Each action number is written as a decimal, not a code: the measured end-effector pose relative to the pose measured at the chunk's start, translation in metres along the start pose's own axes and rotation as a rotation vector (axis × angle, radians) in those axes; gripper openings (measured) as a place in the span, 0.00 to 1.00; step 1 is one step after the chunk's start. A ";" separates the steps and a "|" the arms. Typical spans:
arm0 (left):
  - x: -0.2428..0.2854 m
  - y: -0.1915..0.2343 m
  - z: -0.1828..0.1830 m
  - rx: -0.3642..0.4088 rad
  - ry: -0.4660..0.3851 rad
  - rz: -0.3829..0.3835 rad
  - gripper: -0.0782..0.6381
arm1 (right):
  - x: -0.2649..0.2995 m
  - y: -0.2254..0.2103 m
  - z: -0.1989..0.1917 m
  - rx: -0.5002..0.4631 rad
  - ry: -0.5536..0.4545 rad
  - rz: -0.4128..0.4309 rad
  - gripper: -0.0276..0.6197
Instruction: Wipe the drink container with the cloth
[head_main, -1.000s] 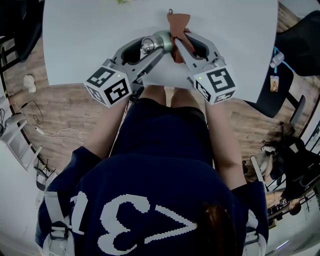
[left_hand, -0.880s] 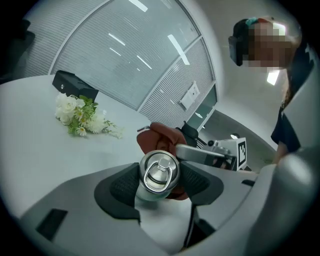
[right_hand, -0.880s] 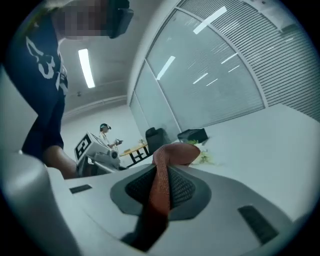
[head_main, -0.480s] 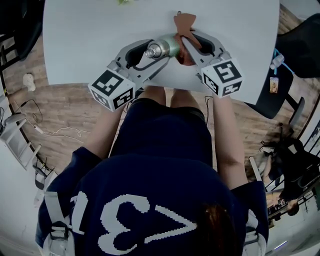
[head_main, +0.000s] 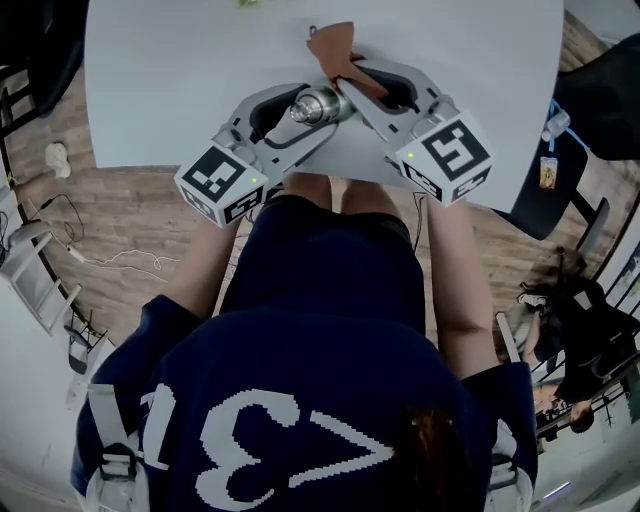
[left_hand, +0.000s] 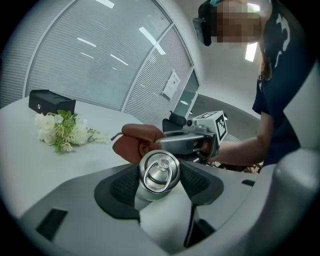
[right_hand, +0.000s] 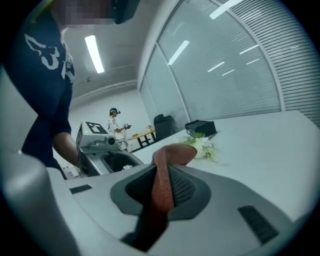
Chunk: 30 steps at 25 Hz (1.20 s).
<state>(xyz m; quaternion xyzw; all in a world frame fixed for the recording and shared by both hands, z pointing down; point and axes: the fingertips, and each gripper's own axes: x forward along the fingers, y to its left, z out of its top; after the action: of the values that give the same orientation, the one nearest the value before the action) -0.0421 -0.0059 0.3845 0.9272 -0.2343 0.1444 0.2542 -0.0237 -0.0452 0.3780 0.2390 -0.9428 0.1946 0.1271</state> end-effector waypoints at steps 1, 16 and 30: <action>0.000 -0.001 0.000 0.006 0.001 -0.002 0.48 | 0.002 0.008 0.006 -0.013 -0.003 0.033 0.16; 0.008 -0.025 -0.005 0.270 0.078 -0.095 0.48 | -0.006 -0.043 -0.061 0.021 0.215 0.031 0.15; 0.005 -0.037 -0.015 0.436 0.131 -0.148 0.48 | -0.001 -0.035 -0.061 0.006 0.294 0.167 0.16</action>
<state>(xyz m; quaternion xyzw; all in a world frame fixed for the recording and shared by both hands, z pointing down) -0.0208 0.0286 0.3837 0.9634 -0.1122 0.2323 0.0723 0.0039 -0.0472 0.4434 0.1294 -0.9300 0.2401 0.2462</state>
